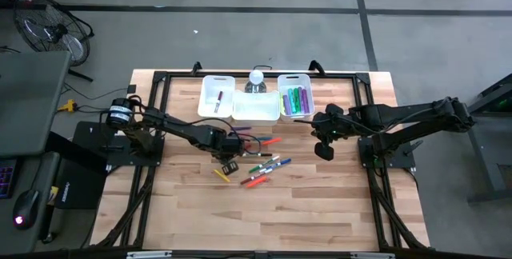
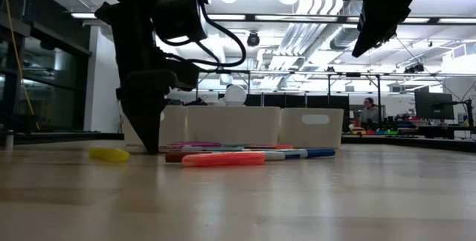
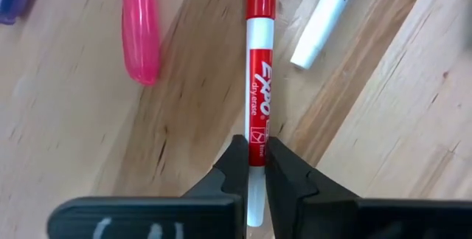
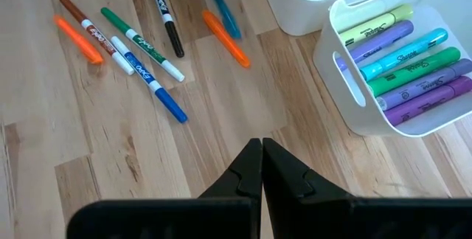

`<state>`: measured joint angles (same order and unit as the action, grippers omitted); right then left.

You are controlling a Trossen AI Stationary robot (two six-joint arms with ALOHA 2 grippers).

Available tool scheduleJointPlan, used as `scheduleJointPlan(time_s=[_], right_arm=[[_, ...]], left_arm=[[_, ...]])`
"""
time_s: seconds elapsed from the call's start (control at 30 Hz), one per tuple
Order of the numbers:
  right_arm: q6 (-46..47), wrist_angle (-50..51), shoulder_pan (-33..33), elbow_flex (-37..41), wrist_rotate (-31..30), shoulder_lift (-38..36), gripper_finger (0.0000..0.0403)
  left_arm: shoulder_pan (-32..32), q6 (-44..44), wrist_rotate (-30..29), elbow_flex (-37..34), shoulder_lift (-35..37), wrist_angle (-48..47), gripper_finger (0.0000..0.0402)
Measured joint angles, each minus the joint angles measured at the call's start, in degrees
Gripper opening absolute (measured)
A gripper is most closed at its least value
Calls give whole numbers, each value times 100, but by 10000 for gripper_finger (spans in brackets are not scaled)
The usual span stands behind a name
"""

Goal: Pick & Place Markers
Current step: Put the red marker pen into the left white bin

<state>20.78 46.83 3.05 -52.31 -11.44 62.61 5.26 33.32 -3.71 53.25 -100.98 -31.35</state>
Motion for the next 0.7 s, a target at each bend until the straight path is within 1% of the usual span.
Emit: scheduleJointPlan(time_s=[0.2,0.47,0.63,0.7], right_arm=[[-5,0,0,0,0,0,0],[-22,0,2,2,0,0,0],[-24,4,0,2,0,0,0],[-31,4,0,2,0,0,0]], left_arm=[[-4,148,36,100,53,-133,15],[1,166,166,741,73,-865,12],[2,166,104,1227,77,-1581,12],[0,165,43,1414,81,-1730,12]])
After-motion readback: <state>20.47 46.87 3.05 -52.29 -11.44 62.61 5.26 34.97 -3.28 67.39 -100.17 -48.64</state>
